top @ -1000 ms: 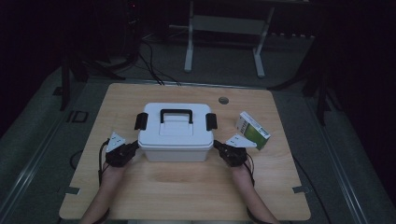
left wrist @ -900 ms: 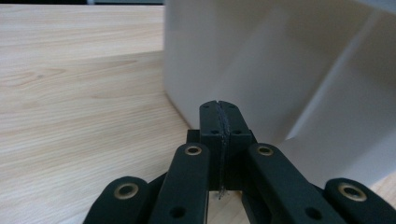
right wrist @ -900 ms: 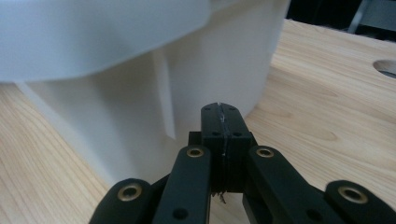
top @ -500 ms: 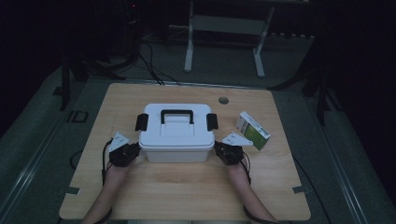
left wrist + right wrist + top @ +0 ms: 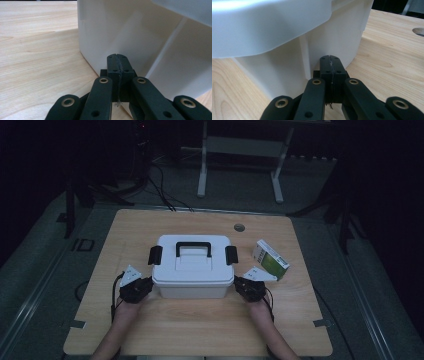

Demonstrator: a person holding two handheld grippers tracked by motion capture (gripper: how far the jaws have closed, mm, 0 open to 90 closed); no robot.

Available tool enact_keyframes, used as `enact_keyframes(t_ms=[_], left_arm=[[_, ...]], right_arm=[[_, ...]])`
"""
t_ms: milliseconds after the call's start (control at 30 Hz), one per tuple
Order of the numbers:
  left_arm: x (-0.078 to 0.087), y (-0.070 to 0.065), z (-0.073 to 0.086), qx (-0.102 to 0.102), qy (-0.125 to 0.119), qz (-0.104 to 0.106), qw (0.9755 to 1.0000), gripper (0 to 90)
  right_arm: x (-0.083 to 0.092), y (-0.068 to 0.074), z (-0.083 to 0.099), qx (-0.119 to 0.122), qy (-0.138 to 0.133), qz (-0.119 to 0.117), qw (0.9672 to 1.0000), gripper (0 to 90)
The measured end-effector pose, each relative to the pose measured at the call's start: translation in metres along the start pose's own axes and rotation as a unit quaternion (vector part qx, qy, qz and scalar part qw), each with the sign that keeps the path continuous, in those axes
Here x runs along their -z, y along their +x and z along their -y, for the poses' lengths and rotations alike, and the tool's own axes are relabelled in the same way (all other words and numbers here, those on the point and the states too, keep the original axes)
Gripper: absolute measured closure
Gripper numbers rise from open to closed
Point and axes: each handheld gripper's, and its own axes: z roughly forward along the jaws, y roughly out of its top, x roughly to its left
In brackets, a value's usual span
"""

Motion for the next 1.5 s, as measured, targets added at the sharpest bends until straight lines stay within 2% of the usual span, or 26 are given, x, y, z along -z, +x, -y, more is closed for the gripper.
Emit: enact_keyframes(t_ms=[133,500,867,1033,1500], left_arm=[[0.001,-0.006,0.001,-0.006,0.004,0.003,1.0,89.8],[0.007,-0.017,0.005,-0.008,0.009,0.019,0.9998,89.8],[0.013,-0.03,0.009,-0.012,0.011,0.033,0.9993,89.8],[0.016,-0.039,0.012,-0.025,0.018,0.044,0.9986,89.8],[0.02,-0.051,0.016,-0.024,0.019,0.064,0.9975,89.8]], right_arm=[[0.006,0.0,0.002,0.0,0.002,0.001,1.0,90.0],[0.023,0.005,0.01,0.004,0.004,-0.001,1.0,90.0],[0.039,0.007,0.017,-0.003,0.003,-0.007,1.0,90.0],[0.049,0.007,0.023,-0.006,0.002,-0.009,0.9999,90.0],[0.069,0.011,0.034,-0.016,-0.004,-0.012,0.9998,90.0]])
